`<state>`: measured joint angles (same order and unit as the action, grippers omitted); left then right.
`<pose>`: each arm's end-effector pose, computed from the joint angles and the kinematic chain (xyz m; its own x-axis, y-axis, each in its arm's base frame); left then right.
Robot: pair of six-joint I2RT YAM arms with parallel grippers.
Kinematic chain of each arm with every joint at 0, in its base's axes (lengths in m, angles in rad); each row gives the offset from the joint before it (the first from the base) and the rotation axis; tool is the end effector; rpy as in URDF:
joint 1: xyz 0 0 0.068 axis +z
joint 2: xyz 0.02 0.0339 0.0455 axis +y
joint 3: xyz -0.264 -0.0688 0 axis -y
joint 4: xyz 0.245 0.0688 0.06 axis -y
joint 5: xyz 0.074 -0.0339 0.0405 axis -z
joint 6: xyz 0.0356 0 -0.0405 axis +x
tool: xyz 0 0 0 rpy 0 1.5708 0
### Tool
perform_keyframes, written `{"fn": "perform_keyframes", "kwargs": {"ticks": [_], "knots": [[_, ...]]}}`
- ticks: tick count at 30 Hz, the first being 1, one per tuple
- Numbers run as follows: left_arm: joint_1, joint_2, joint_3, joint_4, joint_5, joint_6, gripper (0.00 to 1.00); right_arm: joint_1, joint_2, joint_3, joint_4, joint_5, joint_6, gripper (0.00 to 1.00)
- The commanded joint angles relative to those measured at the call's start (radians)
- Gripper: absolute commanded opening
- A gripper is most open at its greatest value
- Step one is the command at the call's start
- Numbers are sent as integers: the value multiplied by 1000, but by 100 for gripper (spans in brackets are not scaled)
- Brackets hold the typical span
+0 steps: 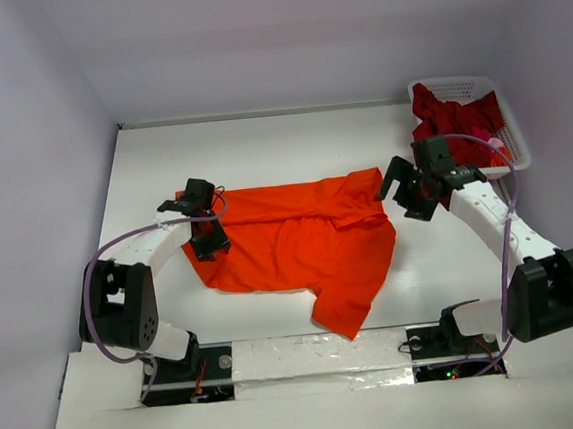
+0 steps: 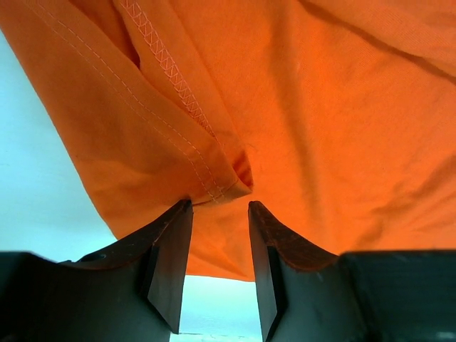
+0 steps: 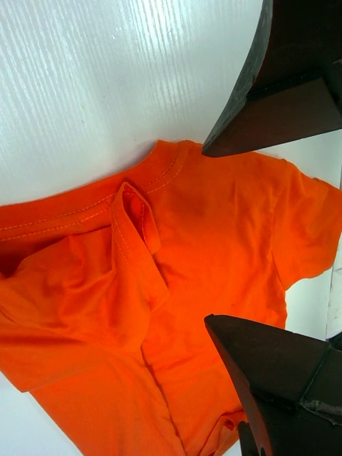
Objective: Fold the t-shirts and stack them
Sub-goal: Fold the tshirt
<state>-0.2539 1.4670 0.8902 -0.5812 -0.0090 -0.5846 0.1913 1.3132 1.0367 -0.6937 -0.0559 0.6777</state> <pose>0.2660 -0.0687 0.1924 -0.8761 -0.3428 -0.3391 -0.2828 0.9349 -0.2145 0.2615 0.0527 0.2693 -0.7694 0.4886 -0.4113 0.3358 0.8573 0.3902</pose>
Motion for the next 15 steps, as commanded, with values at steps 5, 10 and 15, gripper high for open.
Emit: {"fn": "perform_keyframes", "kwargs": {"ticks": [5, 10, 15], "knots": [[-2, -8, 21, -12, -94, 8, 33, 8, -32, -6, 36, -10, 6, 97], [-37, 0, 85, -37, -169, 45, 33, 8, -31, 0, 36, -13, 8, 97], [-81, 44, 165, -91, -261, 137, 35, 8, -28, 2, 37, -16, 10, 97]]}}
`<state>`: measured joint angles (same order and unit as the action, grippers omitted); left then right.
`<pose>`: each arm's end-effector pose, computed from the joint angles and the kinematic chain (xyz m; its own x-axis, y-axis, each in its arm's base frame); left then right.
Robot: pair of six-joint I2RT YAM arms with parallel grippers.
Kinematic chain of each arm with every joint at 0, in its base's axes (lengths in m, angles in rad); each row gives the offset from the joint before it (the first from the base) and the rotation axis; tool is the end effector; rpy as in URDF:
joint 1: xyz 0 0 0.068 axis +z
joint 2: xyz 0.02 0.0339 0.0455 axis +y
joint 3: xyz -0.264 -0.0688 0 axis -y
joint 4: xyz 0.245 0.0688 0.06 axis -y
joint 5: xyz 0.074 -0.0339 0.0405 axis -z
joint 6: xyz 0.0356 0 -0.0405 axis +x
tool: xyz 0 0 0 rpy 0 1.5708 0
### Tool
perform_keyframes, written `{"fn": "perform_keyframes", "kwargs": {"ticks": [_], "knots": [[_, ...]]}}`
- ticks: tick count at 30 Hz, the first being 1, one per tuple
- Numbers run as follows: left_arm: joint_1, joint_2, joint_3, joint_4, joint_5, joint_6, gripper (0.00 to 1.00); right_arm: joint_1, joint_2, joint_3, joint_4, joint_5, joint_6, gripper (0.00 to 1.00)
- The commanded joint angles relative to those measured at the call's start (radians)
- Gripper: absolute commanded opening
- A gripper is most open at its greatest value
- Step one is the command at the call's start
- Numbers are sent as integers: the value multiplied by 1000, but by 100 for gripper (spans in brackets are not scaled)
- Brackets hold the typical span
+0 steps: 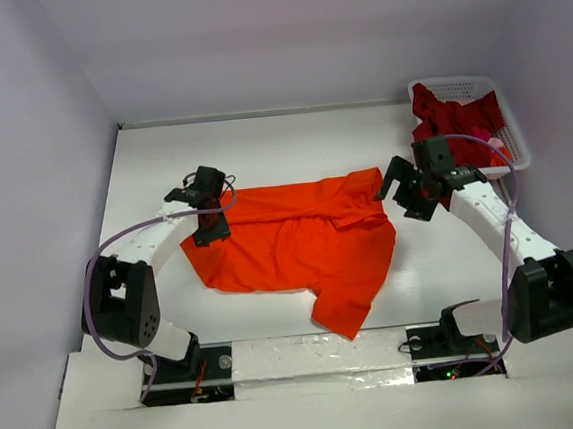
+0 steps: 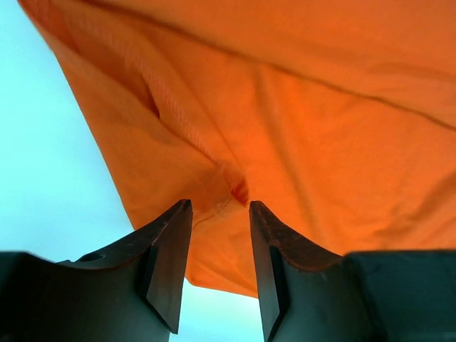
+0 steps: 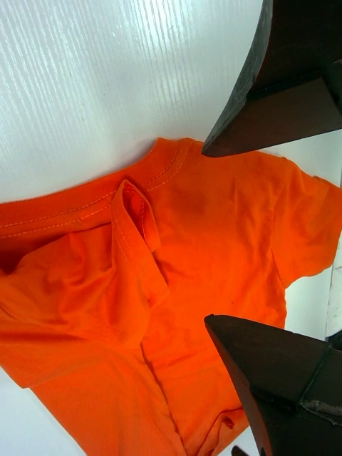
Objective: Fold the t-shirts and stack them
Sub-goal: Fold the tshirt
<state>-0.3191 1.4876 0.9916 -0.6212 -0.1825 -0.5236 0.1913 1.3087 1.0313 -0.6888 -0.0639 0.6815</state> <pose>0.2773 -0.0848 0.2148 -0.8556 -0.2351 -0.4611 -0.2250 0.9713 -0.0778 0.2606 0.0528 0.2690 -0.7693 0.4914 -0.4084 0.3338 0.8541 0.3989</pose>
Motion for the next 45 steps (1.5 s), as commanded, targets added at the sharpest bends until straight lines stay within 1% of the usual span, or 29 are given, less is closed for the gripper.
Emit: {"fn": "perform_keyframes", "kwargs": {"ticks": [1, 4, 8, 10, 12, 18, 23, 37, 45], "knots": [[-24, 34, 88, -63, -98, 91, 36, 8, -23, 7, 34, -10, 6, 97], [-25, 49, 110, -89, -135, 120, 36, 8, -23, 6, 35, -8, 6, 97], [-25, 59, 124, -121, -92, 126, 37, 8, -25, 3, 34, -5, 6, 97], [-34, 79, 131, -136, -83, 125, 34, 17, -26, 1, 35, -5, 6, 97], [-34, 76, 128, -144, -74, 123, 33, 17, -28, 0, 35, -7, 4, 97], [-86, 68, 119, -182, -25, 105, 34, 17, -26, -5, 40, -8, 6, 97], [-104, 82, 111, -186, -5, 105, 34, 17, -28, -14, 49, -16, 10, 97], [-104, 141, 75, -140, -46, 93, 35, 17, -43, -19, 46, -13, 12, 97], [-104, 172, 76, -121, -100, 86, 35, 17, -42, -14, 44, -13, 13, 97]]}}
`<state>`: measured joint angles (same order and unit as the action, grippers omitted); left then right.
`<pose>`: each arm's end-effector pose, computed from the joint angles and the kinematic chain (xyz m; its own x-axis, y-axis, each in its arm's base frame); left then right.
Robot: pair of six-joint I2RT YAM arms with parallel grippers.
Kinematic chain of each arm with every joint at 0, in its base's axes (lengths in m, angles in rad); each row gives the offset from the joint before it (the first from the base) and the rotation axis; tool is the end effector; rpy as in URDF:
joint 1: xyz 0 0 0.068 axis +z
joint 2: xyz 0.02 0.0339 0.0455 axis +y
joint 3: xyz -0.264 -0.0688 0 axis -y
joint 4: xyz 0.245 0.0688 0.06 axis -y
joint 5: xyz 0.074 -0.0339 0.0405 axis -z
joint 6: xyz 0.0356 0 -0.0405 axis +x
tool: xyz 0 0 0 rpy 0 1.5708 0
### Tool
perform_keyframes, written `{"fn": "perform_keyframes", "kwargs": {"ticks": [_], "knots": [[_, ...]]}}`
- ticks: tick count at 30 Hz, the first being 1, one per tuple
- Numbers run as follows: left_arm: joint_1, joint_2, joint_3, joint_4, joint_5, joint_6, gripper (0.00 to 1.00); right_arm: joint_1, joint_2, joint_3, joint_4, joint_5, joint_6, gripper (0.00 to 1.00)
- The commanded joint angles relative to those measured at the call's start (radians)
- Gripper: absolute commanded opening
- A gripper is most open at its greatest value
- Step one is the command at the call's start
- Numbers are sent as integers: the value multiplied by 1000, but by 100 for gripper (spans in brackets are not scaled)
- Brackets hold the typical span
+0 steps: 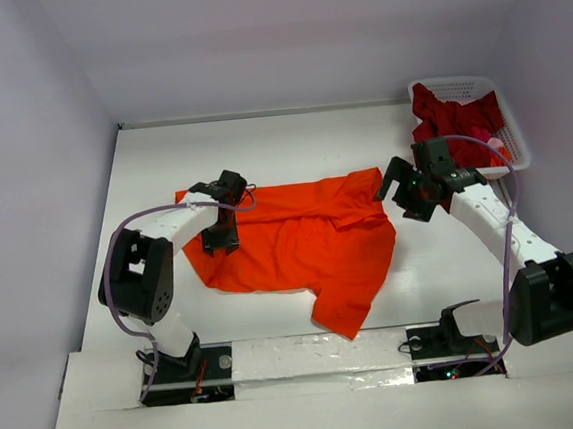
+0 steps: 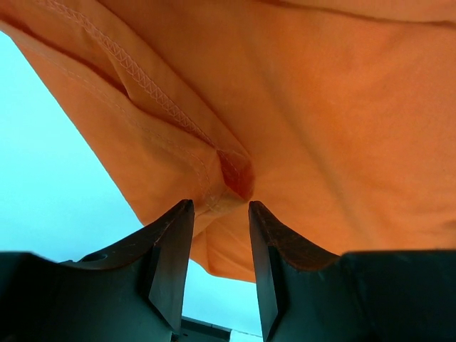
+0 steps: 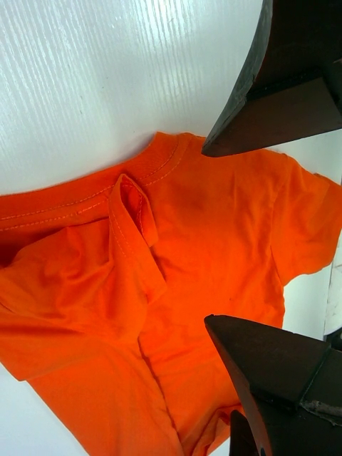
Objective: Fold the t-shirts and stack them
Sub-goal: Fold the tshirt
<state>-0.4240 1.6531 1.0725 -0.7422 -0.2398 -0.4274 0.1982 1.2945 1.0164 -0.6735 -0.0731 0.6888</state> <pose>0.2825 -0.1182 0.1871 -0.9477 -0.0140 -0.3188 -0.0509 0.9929 0.1078 0.2579 0.0545 0.2687 -0.7676 0.4924 -0.4103 0.3238 0.8503 0.4148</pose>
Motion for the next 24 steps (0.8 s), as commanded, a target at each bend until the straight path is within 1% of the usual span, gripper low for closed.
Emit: {"fn": "perform_keyframes", "kwargs": {"ticks": [1, 7, 10, 13, 15, 17, 18, 19, 23, 24], "knots": [[1, 10, -5, 0, -46, -10, 35, 10, -29, 1, 31, -5, 6, 97], [1, 14, 1, 6, -66, -7, 34, 10, -24, -1, 31, -4, 6, 97], [1, 20, 0, 9, -64, -7, 31, 10, -26, 1, 31, -5, 6, 97], [1, 17, 4, 7, -64, -8, 22, 10, -24, 2, 31, -4, 6, 98], [1, 19, 3, 6, -65, -8, 18, 10, -21, 1, 32, -4, 5, 97], [1, 20, 0, 7, -66, -7, 16, 10, -21, 1, 32, -4, 6, 98], [1, 22, 1, 7, -66, -7, 13, 10, -23, 1, 32, -5, 6, 97], [1, 25, 3, 7, -66, -8, 12, 10, -21, 1, 32, -5, 5, 97], [1, 31, 6, 6, -67, -8, 1, 10, -21, 5, 32, -5, 3, 98], [1, 34, 6, 7, -67, -7, 0, 10, -18, 5, 32, -7, 2, 97]]}}
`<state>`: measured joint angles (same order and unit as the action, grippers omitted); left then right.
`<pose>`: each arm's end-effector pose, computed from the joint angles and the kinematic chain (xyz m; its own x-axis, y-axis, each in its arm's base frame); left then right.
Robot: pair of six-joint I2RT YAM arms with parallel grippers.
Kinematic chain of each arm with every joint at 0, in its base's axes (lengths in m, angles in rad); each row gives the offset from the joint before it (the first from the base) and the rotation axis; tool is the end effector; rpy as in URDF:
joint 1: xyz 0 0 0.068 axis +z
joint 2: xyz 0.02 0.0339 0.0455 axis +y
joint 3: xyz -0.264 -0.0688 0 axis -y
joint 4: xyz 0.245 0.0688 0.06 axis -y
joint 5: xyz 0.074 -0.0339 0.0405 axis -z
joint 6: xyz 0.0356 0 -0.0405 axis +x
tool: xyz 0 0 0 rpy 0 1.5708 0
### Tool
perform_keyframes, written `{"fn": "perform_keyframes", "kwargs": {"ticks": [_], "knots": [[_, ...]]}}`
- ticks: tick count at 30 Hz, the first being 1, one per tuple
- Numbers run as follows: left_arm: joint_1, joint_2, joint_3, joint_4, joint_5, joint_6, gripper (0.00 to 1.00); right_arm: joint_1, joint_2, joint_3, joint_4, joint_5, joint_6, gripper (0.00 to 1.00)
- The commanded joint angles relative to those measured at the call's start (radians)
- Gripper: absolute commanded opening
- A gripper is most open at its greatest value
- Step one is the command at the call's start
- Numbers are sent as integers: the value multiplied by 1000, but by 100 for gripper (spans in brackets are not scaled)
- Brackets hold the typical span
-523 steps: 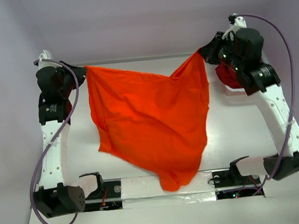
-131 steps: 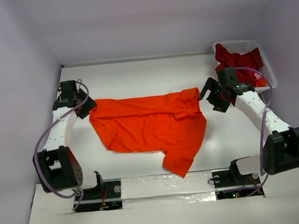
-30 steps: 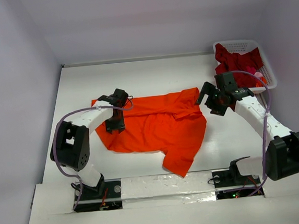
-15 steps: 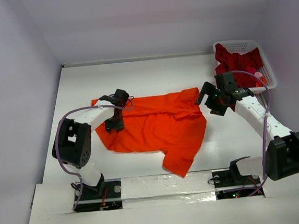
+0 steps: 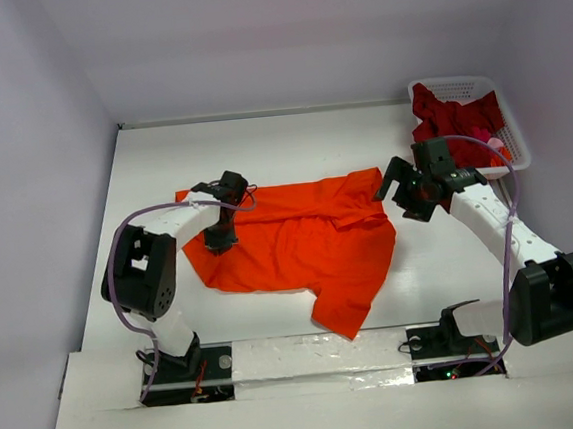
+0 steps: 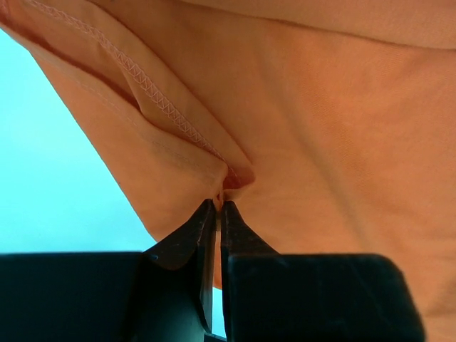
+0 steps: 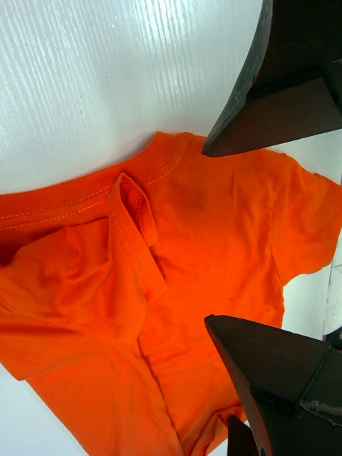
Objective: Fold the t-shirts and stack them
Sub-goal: Fold the tshirt
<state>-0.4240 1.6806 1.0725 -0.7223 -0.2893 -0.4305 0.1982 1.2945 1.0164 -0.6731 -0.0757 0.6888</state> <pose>0.2868 -0.1183 0.1802 -0.9432 -0.0131 -0.3320 -0.0674 0.9860 0.1524 0.2579 0.0545 0.2688 -0.7684 0.4921 -0.4092 0.3225 0.8499 0.4166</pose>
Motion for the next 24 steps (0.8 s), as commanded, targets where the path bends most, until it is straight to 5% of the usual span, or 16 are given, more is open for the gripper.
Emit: {"fn": "perform_keyframes", "kwargs": {"ticks": [1, 10, 24], "knots": [[1, 8, 6, -12, -17, -5, 0, 10, -20, 7, 30, -4, -1, 97], [1, -5, 41, -31, 10, -11, 0, 158, -44, 85, -146, -24, -117, 97], [39, -15, 58, -9, 98, -21, 0, 676, -271, -130, -353, -33, 20, 89]]}}
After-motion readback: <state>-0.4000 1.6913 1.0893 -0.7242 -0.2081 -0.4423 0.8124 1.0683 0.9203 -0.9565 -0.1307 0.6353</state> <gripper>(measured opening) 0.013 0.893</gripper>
